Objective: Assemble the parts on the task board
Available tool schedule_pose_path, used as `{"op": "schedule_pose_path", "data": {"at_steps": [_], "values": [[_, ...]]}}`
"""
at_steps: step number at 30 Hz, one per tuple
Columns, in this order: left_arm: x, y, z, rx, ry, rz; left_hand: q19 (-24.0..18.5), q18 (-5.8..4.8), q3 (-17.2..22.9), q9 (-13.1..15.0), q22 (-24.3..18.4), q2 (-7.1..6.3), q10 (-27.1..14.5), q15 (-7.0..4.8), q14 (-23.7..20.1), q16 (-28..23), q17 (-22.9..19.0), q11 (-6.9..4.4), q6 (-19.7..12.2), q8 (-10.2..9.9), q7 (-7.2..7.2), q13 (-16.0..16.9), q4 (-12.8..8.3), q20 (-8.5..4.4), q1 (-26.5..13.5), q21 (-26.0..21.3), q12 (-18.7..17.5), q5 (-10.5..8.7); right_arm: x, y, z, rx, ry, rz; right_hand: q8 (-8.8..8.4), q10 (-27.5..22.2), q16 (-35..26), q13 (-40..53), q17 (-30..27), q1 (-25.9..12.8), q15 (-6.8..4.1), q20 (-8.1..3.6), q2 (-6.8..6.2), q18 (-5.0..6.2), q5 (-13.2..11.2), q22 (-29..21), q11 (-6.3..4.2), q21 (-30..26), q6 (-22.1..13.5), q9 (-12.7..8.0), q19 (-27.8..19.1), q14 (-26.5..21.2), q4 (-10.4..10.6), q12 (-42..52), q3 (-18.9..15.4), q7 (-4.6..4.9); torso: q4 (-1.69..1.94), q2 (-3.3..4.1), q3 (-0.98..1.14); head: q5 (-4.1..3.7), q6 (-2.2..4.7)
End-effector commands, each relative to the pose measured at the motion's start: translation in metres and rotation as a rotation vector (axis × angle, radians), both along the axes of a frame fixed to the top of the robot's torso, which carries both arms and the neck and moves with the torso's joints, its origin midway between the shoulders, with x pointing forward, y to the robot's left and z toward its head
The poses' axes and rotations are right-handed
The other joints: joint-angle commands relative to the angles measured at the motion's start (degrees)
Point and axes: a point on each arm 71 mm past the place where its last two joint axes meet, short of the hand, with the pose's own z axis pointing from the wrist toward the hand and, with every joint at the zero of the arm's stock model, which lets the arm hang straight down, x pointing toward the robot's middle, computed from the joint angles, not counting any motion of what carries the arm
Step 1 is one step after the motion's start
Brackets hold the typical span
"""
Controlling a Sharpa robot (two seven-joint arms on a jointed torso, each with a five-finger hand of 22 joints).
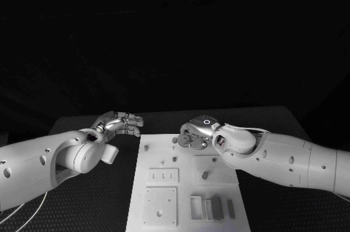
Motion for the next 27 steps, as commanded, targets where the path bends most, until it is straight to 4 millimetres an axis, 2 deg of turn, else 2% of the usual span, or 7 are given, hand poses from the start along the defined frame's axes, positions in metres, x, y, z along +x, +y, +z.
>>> {"op": "schedule_pose_path", "data": {"at_steps": [1,13,23,27], "values": [[0.000,-0.003,0.002,-0.004,-0.010,-0.015,-0.3,0.60,-0.2,0.1,0.1,-0.24,-0.1,0.13,0.0,-0.3,0.1,-0.09,-0.6,-0.4,0.00,0.0,0.0,-0.06,-0.1,-0.3,-0.2,-0.09,-0.003,0.010,0.002,-0.021,-0.043,0.019,0.71,0.3,0.3,-0.1,0.0,0.6,-0.42,-0.23,0.09,0.82,0.2,0.9,-0.03,0.3,9.3,1.1,0.3,0.5,0.1,0.1,-0.3,-1.12,0.10,0.05,-0.04,0.29,-0.02],[0.001,-0.006,0.002,-0.005,-0.010,-0.019,-0.3,0.60,-0.2,0.1,0.1,-0.25,-0.1,0.14,0.0,-0.4,0.2,-0.09,-0.6,-0.4,0.00,0.0,0.0,-0.06,-0.1,-0.3,-0.3,-0.08,-0.004,0.043,-0.005,-0.032,-0.032,0.071,0.66,0.4,0.2,-0.2,-0.1,0.6,-0.46,-0.27,0.16,0.82,0.2,0.8,-0.05,0.3,9.3,1.1,0.4,0.6,0.1,0.0,-0.3,-1.14,0.15,0.13,-0.02,0.44,-0.03],[0.001,-0.008,0.002,-0.005,-0.010,-0.023,-0.3,0.60,-0.2,0.1,0.1,-0.23,-0.1,0.14,0.0,-0.4,0.2,-0.08,-0.6,-0.4,0.01,0.0,0.0,-0.05,-0.1,-0.3,-0.3,-0.08,-0.002,0.051,-0.019,-0.049,-0.009,0.070,0.61,0.5,0.2,-0.2,-0.3,0.7,-0.47,-0.28,0.18,0.82,0.2,0.8,-0.05,0.3,9.3,1.1,0.4,0.6,0.1,0.0,-0.3,-1.13,0.18,0.10,0.01,0.74,-0.30],[0.001,-0.007,0.002,-0.005,-0.011,-0.022,-0.3,0.60,-0.2,0.1,0.1,-0.23,-0.1,0.14,0.0,-0.5,0.2,-0.08,-0.6,-0.4,0.01,0.0,0.0,-0.05,-0.1,-0.4,-0.3,-0.09,-0.002,0.052,-0.024,-0.054,-0.002,0.067,0.59,0.5,0.2,-0.2,-0.2,0.7,-0.48,-0.28,0.20,0.82,0.2,0.8,-0.04,0.3,9.3,1.1,0.4,0.6,0.1,-0.1,-0.3,-1.13,-0.02,0.10,0.03,0.84,-0.31]]}}
